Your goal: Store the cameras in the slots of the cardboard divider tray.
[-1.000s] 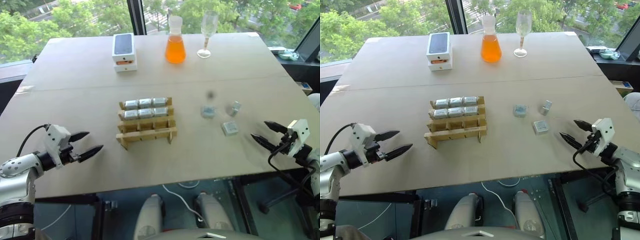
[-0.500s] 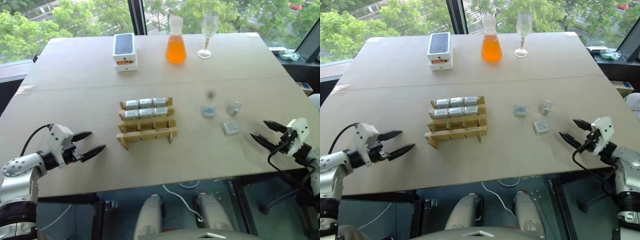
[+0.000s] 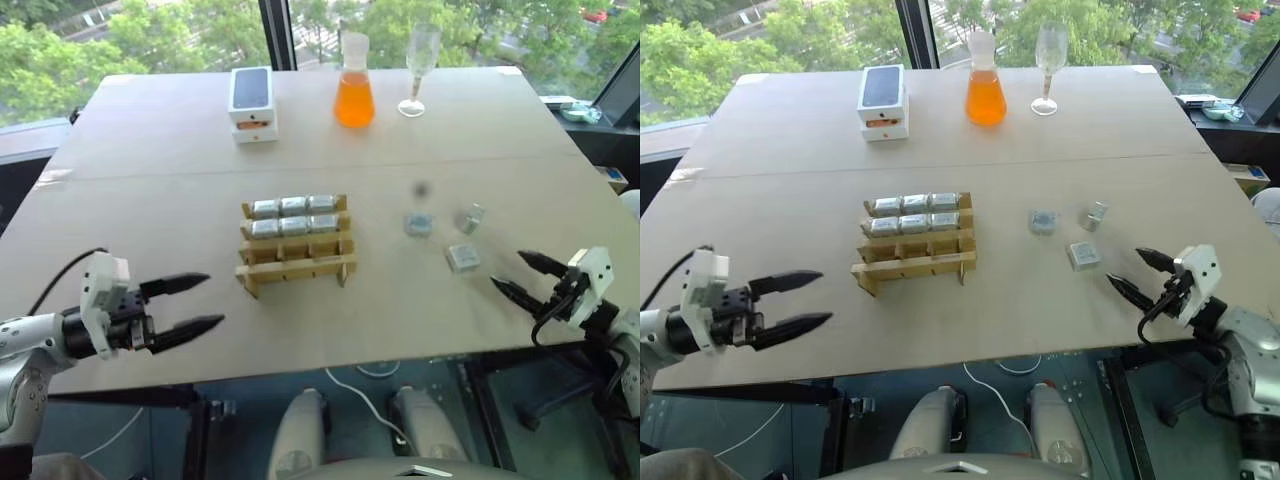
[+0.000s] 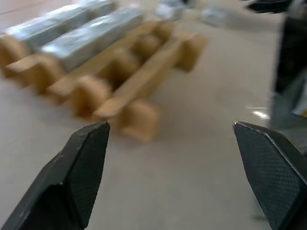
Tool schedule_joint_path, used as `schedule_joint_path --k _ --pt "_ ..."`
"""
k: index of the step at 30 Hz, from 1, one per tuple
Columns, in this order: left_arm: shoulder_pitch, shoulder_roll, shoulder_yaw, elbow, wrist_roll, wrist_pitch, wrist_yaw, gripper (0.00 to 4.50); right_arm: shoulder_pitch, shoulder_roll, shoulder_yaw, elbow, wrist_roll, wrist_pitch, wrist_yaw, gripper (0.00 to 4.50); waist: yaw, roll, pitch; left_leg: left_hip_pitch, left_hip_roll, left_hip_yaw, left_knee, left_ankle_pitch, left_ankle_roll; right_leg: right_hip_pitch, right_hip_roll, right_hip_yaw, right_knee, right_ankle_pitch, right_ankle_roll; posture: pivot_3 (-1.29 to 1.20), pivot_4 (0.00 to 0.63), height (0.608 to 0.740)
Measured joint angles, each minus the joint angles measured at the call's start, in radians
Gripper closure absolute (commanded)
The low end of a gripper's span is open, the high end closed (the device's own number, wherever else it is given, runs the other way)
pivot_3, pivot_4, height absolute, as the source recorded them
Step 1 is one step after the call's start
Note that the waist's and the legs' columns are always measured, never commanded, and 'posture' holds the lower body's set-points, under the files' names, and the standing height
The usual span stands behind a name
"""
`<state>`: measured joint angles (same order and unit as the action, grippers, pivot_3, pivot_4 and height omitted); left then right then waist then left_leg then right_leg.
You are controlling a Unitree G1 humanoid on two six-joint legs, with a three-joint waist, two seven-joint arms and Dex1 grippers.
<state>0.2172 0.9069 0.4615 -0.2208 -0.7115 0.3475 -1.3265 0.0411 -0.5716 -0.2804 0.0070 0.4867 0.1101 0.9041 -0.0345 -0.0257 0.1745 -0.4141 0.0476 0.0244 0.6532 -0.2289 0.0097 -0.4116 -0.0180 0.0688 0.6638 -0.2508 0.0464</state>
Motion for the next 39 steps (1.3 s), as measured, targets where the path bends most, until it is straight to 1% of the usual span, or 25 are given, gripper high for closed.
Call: schedule_joint_path --k 3,6,12,13,15,18,22,26,32,39 --pt "-0.033 0.008 -0.002 -0.132 -0.040 0.051 0.035 0.27 0.009 0.058 0.027 -0.040 -0.025 0.009 -0.078 0.22 -0.001 0.000 0.000 0.000 0.000 0.000 0.001 0.000 0.000 0.000 0.001 0.000 0.001 0.000 0.000 0.00 0.150 0.740" --pt "-0.093 0.031 -0.002 -0.186 -0.080 0.101 0.062 0.27 -0.012 0.089 0.038 -0.049 -0.040 0.025 -0.141 0.22 -0.003 0.001 0.000 0.001 -0.003 0.000 0.003 0.000 0.000 0.000 0.001 0.001 0.002 0.000 0.001 0.00 0.150 0.740" --pt "-0.177 0.086 -0.001 -0.239 -0.157 0.172 0.060 0.27 -0.054 0.131 0.066 -0.127 -0.068 0.093 -0.267 0.22 -0.006 0.001 -0.001 -0.001 -0.002 -0.001 0.002 0.000 0.000 -0.001 0.003 0.000 0.002 0.001 0.002 0.00 0.150 0.740" --pt "-0.192 0.125 -0.001 -0.241 -0.166 0.188 0.040 0.27 -0.053 0.166 0.076 -0.150 -0.082 0.122 -0.323 0.22 -0.006 0.001 -0.001 -0.001 -0.002 -0.001 0.000 0.000 0.000 -0.002 0.003 0.000 0.001 0.001 0.002 0.00 0.150 0.740" --pt "-0.205 0.139 -0.001 -0.243 -0.174 0.195 0.024 0.27 -0.029 0.185 0.090 -0.164 -0.091 0.134 -0.351 0.22 -0.003 0.002 -0.001 -0.001 -0.004 -0.001 -0.001 0.000 0.000 -0.002 0.003 0.000 0.001 0.001 0.002 0.00 0.150 0.740" --pt "-0.211 0.149 0.000 -0.239 -0.183 0.210 0.009 0.27 0.026 0.200 0.110 -0.204 -0.097 0.141 -0.366 0.22 -0.002 0.002 -0.001 -0.002 -0.004 -0.001 -0.001 0.000 0.000 -0.002 0.002 0.000 0.000 0.001 0.002 0.00 0.150 0.740" --pt "-0.235 0.162 0.000 -0.234 -0.188 0.218 -0.015 0.27 0.065 0.208 0.163 -0.254 -0.129 0.146 -0.374 0.22 -0.006 0.002 -0.001 -0.001 -0.004 0.000 0.000 0.000 0.000 -0.002 0.002 0.000 0.000 -0.001 0.001 0.00 0.150 0.740" --pt "-0.248 0.162 -0.001 -0.227 -0.191 0.225 -0.024 0.27 0.066 0.230 0.197 -0.255 -0.168 0.145 -0.407 0.22 -0.006 0.002 -0.001 0.000 -0.003 -0.001 0.001 0.000 0.000 -0.002 0.002 0.000 0.001 -0.002 0.002 0.00 0.150 0.740" --pt "-0.248 0.162 -0.008 -0.227 -0.168 0.230 -0.008 0.27 0.045 0.253 0.202 -0.222 -0.196 0.125 -0.436 0.22 -0.006 0.002 -0.001 0.000 -0.003 0.000 0.001 0.000 0.000 -0.002 0.002 0.000 0.001 0.000 0.000 0.00 0.150 0.740" --pt "-0.232 0.152 -0.017 -0.229 -0.130 0.225 0.014 0.27 -0.008 0.326 0.243 -0.199 -0.220 0.126 -0.492 0.22 -0.007 0.001 -0.001 0.000 -0.003 -0.001 0.000 0.000 0.000 -0.002 0.003 0.000 0.001 0.000 0.000 0.00 0.150 0.740"
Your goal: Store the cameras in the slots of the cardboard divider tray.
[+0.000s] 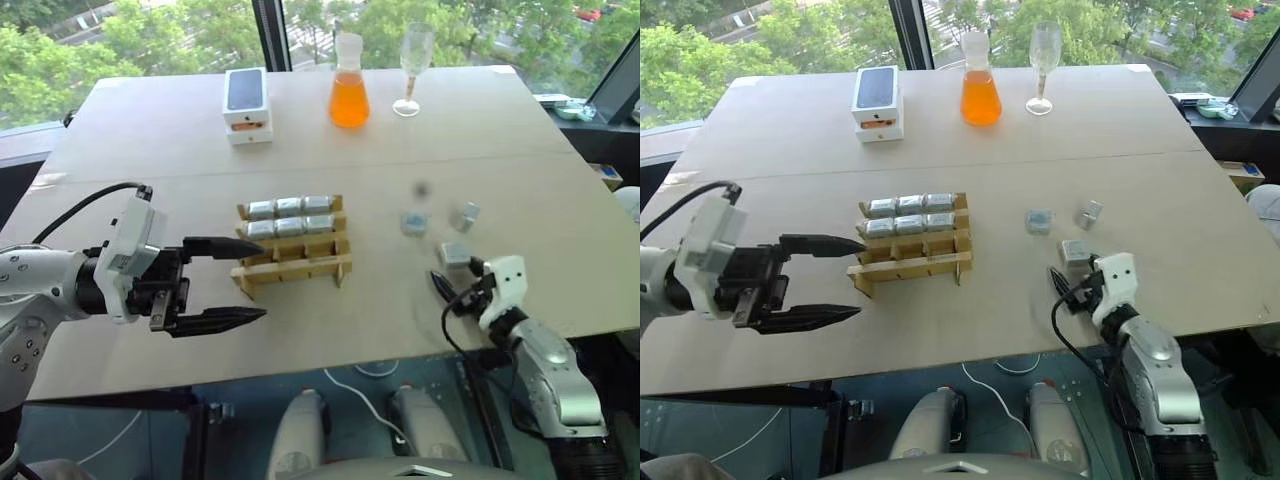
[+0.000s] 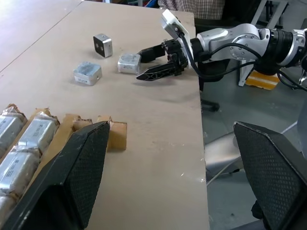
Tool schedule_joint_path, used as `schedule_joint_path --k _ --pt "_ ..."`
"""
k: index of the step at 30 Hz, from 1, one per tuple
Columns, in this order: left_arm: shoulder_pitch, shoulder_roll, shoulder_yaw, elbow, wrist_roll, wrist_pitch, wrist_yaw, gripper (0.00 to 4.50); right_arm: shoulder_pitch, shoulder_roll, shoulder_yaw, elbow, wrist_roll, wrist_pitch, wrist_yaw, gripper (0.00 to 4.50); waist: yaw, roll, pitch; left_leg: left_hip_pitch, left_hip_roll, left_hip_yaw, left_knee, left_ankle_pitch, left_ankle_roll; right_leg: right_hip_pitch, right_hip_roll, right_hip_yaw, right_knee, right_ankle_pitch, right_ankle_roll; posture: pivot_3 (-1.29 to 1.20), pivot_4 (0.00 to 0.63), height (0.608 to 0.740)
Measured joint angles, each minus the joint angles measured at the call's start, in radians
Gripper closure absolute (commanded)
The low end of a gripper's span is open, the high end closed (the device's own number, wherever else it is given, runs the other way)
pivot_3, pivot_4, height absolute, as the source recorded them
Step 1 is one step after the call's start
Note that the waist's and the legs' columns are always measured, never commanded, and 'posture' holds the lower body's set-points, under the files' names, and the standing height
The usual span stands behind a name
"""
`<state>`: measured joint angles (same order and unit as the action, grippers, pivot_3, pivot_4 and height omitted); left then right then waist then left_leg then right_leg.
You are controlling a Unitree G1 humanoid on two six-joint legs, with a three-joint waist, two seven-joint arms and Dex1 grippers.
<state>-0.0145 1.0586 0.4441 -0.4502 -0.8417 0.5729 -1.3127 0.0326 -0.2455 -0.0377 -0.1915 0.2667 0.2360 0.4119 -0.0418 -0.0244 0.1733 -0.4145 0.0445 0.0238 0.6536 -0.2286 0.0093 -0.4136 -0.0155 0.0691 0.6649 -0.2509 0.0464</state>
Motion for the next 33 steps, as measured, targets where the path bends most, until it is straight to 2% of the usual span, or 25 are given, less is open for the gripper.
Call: schedule_joint_path --k 3,4,5,6,8,9,16,19,22,26,30,33 --pt "0.019 0.001 0.000 -0.002 0.014 0.001 0.001 0.27 -0.012 0.010 -0.002 0.014 -0.002 -0.003 -0.015 0.22 0.000 -0.001 0.000 0.000 0.000 0.000 0.000 0.000 0.000 0.000 0.000 0.000 0.000 0.000 0.000 0.00 0.150 0.740" --pt "0.020 0.000 0.000 -0.003 0.014 0.003 0.003 0.19 -0.013 0.013 -0.004 0.016 -0.002 -0.003 -0.020 0.75 0.000 -0.001 -0.001 0.000 0.000 0.000 0.000 0.000 0.000 0.000 0.000 0.000 0.000 0.000 0.000 0.00 0.150 0.740" --pt "0.020 0.000 0.000 -0.005 0.014 0.004 0.009 0.19 -0.018 0.014 -0.004 0.020 -0.005 -0.003 -0.028 0.96 0.000 -0.001 -0.001 0.000 0.000 0.000 0.000 0.000 0.000 0.000 0.000 0.000 0.000 0.000 0.000 0.00 0.150 0.740" --pt "0.020 0.000 0.000 -0.008 0.014 0.004 0.010 0.19 -0.021 0.014 -0.005 0.023 -0.008 -0.005 -0.030 1.36 0.000 -0.001 -0.001 0.000 0.000 0.000 0.000 0.000 0.000 0.000 0.000 0.000 0.000 0.000 0.000 0.00 0.150 0.740" --pt "0.017 0.000 0.000 -0.009 0.014 0.004 0.012 0.19 -0.023 0.013 -0.004 0.031 -0.018 -0.017 -0.029 2.37 0.000 -0.001 -0.001 0.000 0.000 0.000 0.000 0.000 0.000 0.000 0.000 0.000 0.000 0.000 0.000 0.00 0.150 0.740" --pt "0.015 0.000 0.000 -0.009 0.014 0.004 0.012 0.19 -0.023 0.012 -0.004 0.035 -0.021 -0.024 -0.028 2.63 0.001 -0.001 -0.001 0.000 0.000 0.000 0.000 0.000 0.000 0.000 0.000 0.000 0.000 0.000 0.000 0.00 0.150 0.740" --pt "-0.006 -0.001 -0.026 -0.002 0.027 0.008 0.033 0.19 -0.014 -0.016 0.012 0.044 -0.049 -0.071 0.000 2.63 0.002 -0.001 -0.001 0.000 0.000 0.000 0.000 0.000 0.000 0.000 0.000 0.000 0.000 0.000 0.000 0.00 0.150 0.740" --pt "-0.054 -0.027 -0.056 0.005 0.030 0.021 0.089 0.19 -0.011 -0.091 0.055 0.048 -0.125 -0.156 0.050 2.63 0.003 -0.001 -0.001 0.000 -0.001 0.000 0.000 0.000 0.000 0.000 0.000 0.000 0.000 0.001 0.001 0.00 0.150 0.740" --pt "-0.111 -0.041 -0.134 0.031 0.044 0.067 0.158 0.19 -0.069 -0.222 0.131 0.065 -0.221 -0.361 0.172 2.63 -0.002 -0.001 0.000 0.000 -0.001 0.000 0.001 0.000 0.000 0.000 0.000 0.001 0.000 0.001 0.004 0.00 0.150 0.740" --pt "-0.228 -0.044 -0.237 0.082 0.085 0.067 0.151 0.19 -0.238 -0.361 0.235 0.154 -0.350 -0.684 0.300 2.63 -0.001 -0.001 0.000 0.000 -0.001 -0.001 0.001 0.000 0.000 0.000 0.001 0.000 0.001 0.002 0.004 0.00 0.150 0.740" --pt "-0.361 -0.049 -0.321 0.157 0.116 0.081 0.136 0.19 -0.429 -0.371 0.325 0.254 -0.455 -0.924 0.335 2.63 0.000 -0.001 0.000 0.000 -0.001 -0.001 0.001 0.000 0.000 0.000 0.002 0.000 0.001 0.002 0.003 0.00 0.150 0.740" --pt "-0.481 -0.071 -0.402 0.229 0.127 0.178 0.152 0.19 -0.567 -0.332 0.388 0.344 -0.561 -1.033 0.323 2.63 0.001 -0.001 0.001 -0.002 -0.001 -0.002 0.002 0.000 0.000 0.000 0.002 0.000 0.002 0.002 0.003 0.00 0.150 0.740"
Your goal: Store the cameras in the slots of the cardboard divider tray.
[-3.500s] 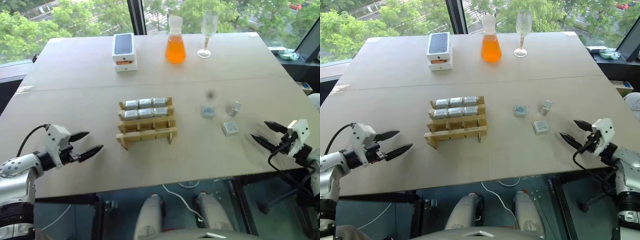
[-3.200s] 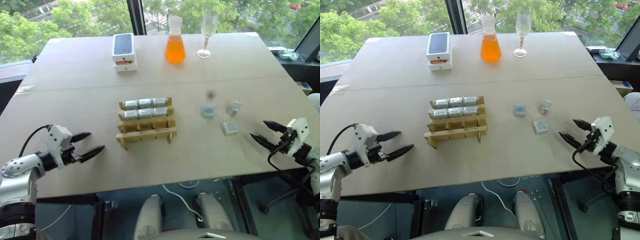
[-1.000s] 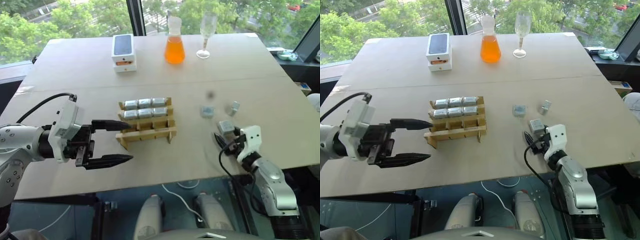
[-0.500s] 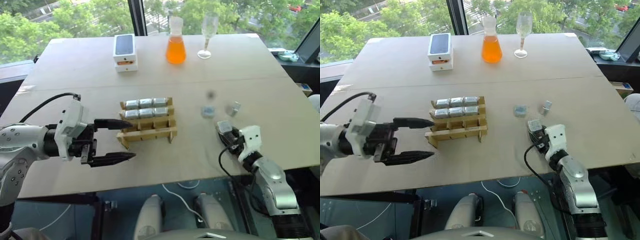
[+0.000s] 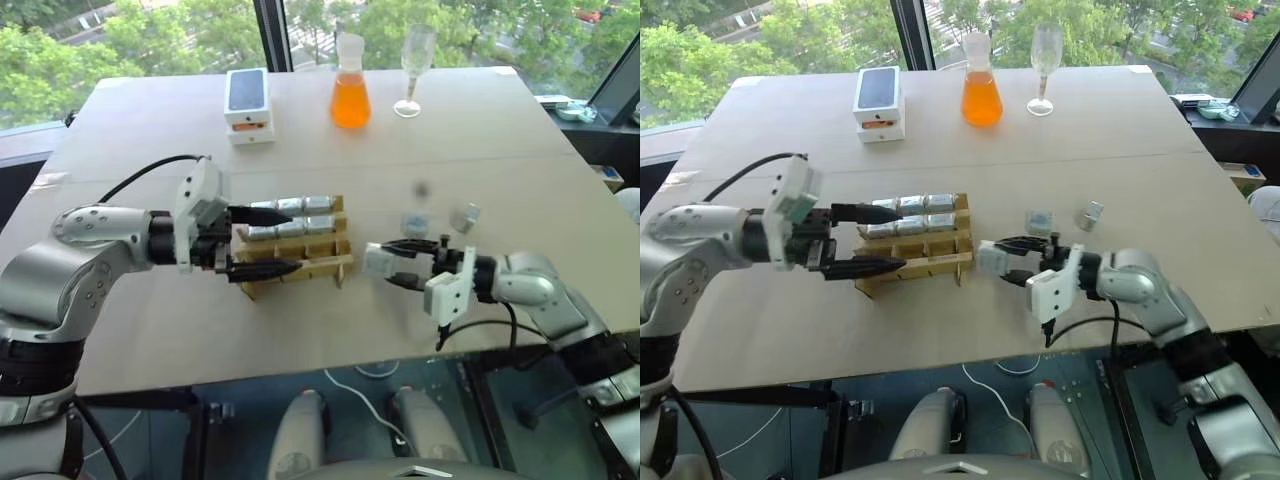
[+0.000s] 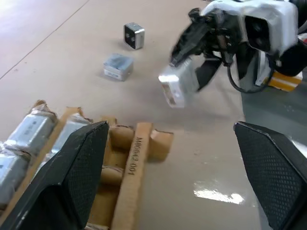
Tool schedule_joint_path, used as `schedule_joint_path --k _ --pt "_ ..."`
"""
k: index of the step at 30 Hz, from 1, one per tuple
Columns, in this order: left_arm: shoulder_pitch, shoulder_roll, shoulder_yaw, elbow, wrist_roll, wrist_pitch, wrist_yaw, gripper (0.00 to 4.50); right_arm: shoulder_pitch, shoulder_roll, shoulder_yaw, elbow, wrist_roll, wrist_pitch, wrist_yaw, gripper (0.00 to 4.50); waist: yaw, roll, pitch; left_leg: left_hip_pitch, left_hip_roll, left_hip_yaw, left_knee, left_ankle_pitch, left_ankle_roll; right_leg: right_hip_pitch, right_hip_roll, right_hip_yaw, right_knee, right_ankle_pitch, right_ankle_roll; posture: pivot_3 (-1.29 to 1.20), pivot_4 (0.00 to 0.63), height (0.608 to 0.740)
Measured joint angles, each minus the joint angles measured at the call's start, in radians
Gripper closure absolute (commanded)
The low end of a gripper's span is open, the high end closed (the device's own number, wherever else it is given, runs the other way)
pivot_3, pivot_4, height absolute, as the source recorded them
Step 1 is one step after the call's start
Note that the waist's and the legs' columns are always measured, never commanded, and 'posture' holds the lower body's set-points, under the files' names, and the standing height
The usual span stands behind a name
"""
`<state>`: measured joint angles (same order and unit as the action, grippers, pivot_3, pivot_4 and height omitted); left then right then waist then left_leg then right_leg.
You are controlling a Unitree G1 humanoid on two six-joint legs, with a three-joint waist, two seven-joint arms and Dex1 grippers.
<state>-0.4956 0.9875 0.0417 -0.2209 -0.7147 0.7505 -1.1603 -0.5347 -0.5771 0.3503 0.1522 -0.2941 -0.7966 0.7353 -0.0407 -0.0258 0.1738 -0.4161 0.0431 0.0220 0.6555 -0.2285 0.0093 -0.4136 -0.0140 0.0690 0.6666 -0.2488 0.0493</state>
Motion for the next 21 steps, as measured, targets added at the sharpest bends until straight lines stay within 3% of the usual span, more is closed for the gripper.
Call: schedule_joint_path --k 5,15,18,21 --pt "-0.099 -0.045 -0.095 0.018 0.014 0.086 0.009 0.19 -0.153 0.111 0.070 0.088 -0.146 -0.097 -0.084 2.63 0.000 0.000 0.000 -0.001 -0.001 -0.001 0.000 0.000 0.000 0.000 -0.001 0.000 0.000 0.000 0.000 0.00 0.150 0.740" --pt "-0.107 -0.031 -0.182 0.025 0.094 0.088 -0.066 0.19 -0.213 0.137 0.099 0.133 -0.222 -0.163 -0.155 2.63 0.001 0.000 0.000 0.000 -0.002 -0.001 0.001 0.000 0.000 0.000 -0.002 -0.001 0.005 0.000 0.000 0.00 0.150 0.740" --pt "-0.116 -0.032 -0.184 0.039 0.109 0.080 -0.083 0.97 -0.214 0.137 0.109 0.133 -0.227 -0.168 -0.158 2.63 0.000 0.000 0.000 0.001 -0.002 -0.001 0.005 0.000 0.000 -0.001 -0.001 -0.001 0.009 0.000 -0.001 0.00 0.150 0.740" --pt "-0.118 -0.041 -0.191 0.050 0.125 0.072 -0.089 2.38 -0.214 0.137 0.111 0.133 -0.228 -0.167 -0.161 2.63 0.000 0.000 0.000 0.000 -0.002 -0.001 0.009 0.000 0.000 0.000 -0.001 -0.001 0.012 0.000 -0.001 0.00 0.150 0.740"
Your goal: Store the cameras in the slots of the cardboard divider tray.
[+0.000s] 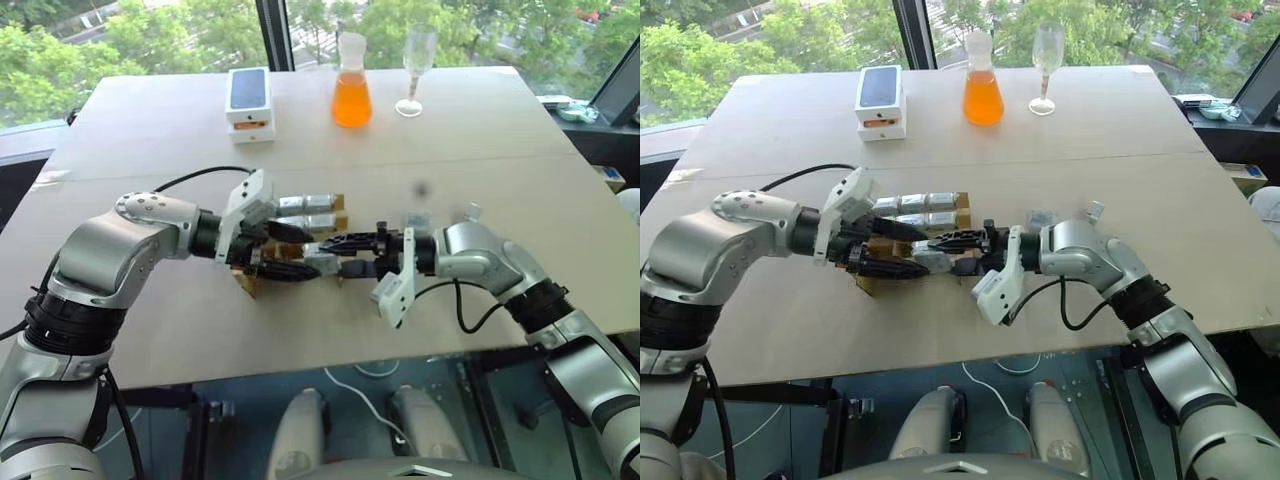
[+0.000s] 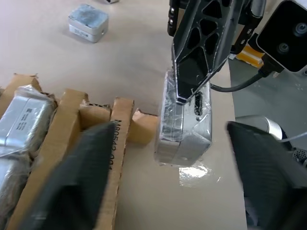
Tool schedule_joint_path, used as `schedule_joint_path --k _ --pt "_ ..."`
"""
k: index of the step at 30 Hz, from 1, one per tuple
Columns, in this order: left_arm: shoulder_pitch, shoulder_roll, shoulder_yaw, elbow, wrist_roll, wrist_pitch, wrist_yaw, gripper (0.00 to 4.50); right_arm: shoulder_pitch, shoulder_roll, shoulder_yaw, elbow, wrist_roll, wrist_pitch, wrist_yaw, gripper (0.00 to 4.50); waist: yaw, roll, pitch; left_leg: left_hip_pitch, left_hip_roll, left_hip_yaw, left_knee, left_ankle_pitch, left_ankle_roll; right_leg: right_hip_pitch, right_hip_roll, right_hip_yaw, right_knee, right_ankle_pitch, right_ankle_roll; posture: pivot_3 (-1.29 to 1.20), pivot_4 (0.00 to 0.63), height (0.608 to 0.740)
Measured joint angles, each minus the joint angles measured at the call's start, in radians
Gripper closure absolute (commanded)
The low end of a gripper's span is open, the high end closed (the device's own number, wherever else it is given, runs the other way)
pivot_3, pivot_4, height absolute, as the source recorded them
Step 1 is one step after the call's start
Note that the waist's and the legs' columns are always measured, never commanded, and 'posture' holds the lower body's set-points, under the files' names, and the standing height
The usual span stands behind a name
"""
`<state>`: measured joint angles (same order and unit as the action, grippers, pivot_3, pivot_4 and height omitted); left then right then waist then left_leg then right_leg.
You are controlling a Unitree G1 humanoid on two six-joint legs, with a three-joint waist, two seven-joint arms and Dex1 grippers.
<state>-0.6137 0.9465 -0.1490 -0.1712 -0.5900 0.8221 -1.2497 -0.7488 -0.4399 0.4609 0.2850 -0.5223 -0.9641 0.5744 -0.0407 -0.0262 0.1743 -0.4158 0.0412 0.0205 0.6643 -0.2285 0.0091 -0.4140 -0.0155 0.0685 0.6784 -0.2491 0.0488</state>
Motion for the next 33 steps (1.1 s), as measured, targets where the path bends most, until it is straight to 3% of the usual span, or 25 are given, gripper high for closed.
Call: schedule_joint_path --k 3,9,11,15,20,28,33 --pt "-0.001 -0.008 -0.003 0.005 0.002 -0.003 -0.018 3.63 0.000 -0.002 0.001 0.000 0.000 0.009 0.000 2.63 0.000 0.000 0.000 0.000 0.000 0.000 0.003 0.000 0.000 0.000 0.000 0.000 0.000 0.000 -0.001 0.00 0.150 0.740" --pt "-0.004 -0.012 -0.009 0.006 0.022 -0.010 -0.035 3.74 0.002 -0.003 0.011 0.000 0.012 0.017 0.006 2.63 0.000 0.000 0.000 0.000 0.000 0.000 0.004 0.000 0.000 0.000 0.000 0.001 0.001 -0.001 -0.001 0.00 0.150 0.740" --pt "-0.004 -0.016 -0.012 0.007 0.029 -0.010 -0.036 3.74 0.015 -0.002 0.016 -0.007 0.053 0.048 0.038 1.60 0.000 0.000 0.000 0.000 0.000 0.000 0.004 0.000 0.000 0.001 0.000 0.001 0.001 0.000 0.000 0.00 0.150 0.740" --pt "-0.004 -0.017 -0.011 0.017 0.043 -0.038 -0.044 3.74 0.045 0.014 0.037 -0.026 0.104 0.069 0.054 0.06 0.000 0.000 0.000 -0.001 0.000 0.000 0.004 0.000 0.000 0.000 0.000 0.001 0.001 0.000 0.000 0.00 0.150 0.740" --pt "0.018 0.025 0.058 0.150 0.089 -0.213 -0.104 3.74 0.145 -0.038 0.003 -0.048 0.320 0.206 0.131 0.06 0.001 0.000 0.000 -0.001 0.000 0.000 0.004 0.000 0.000 0.001 0.000 0.000 0.001 -0.001 -0.002 0.00 0.150 0.740" --pt "0.137 0.130 0.199 0.402 0.096 -0.484 -0.326 3.74 0.520 -0.166 -0.167 -0.317 1.017 0.777 0.405 0.06 0.005 0.000 0.000 0.000 0.001 0.000 0.002 0.000 0.001 0.001 0.000 0.000 0.000 -0.002 -0.003 0.00 0.150 0.740" --pt "0.165 0.128 0.182 0.541 0.095 -0.693 -0.344 3.74 0.652 -0.175 -0.280 -0.353 1.203 0.946 0.466 0.06 0.007 0.000 0.001 0.000 0.002 0.001 0.005 0.000 0.001 0.001 0.000 0.000 0.000 -0.003 -0.002 0.00 0.150 0.740"
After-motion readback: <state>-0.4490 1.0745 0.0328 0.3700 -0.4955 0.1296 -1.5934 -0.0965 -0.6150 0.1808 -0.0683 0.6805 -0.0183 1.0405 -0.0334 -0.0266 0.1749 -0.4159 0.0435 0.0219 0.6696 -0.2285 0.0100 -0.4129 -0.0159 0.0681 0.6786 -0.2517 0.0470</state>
